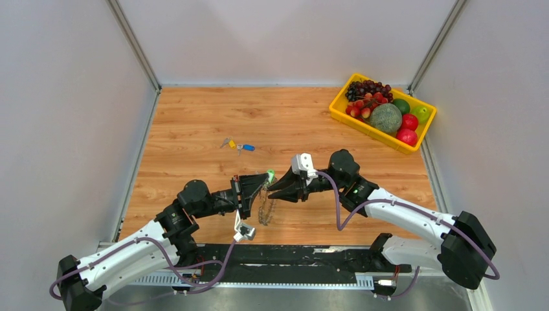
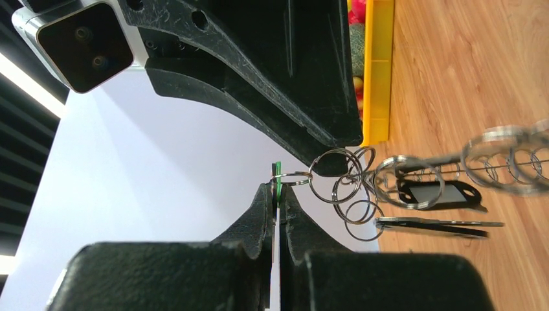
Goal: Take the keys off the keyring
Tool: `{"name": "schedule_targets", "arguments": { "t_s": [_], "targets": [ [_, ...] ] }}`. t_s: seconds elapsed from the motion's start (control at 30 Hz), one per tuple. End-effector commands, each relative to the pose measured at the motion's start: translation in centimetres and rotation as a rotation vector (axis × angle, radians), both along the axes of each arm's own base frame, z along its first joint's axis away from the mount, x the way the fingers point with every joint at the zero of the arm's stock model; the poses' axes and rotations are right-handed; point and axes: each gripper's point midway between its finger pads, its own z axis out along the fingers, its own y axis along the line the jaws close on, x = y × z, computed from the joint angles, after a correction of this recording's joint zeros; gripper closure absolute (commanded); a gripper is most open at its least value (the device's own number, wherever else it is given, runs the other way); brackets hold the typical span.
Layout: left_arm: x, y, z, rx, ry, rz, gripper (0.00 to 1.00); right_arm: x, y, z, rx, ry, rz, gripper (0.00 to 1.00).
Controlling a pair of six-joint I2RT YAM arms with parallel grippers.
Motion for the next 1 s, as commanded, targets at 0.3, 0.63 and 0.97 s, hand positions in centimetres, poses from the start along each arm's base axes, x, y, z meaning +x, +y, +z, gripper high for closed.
{"name": "schedule_targets", "arguments": {
  "t_s": [0.3,0.63,0.97],
  "targets": [
    [-1.14,0.07,3.17,-0.093,-0.051,-0.047,1.0,-0.38,0.4,1.64,0.044,-0.035,0.039,0.94],
    [-1.18,0.09,3.25,-0.097,-0.049,-0.047,1.0,0.05,0.62,1.69,0.055,-0.008,0.01,0.86],
    [-1.1,0.09,3.14,-0.094,-0.049,-0.044,1.0,-0.24,0.7,1.92,0.06,0.013,0.024,1.0]
  ]
}}
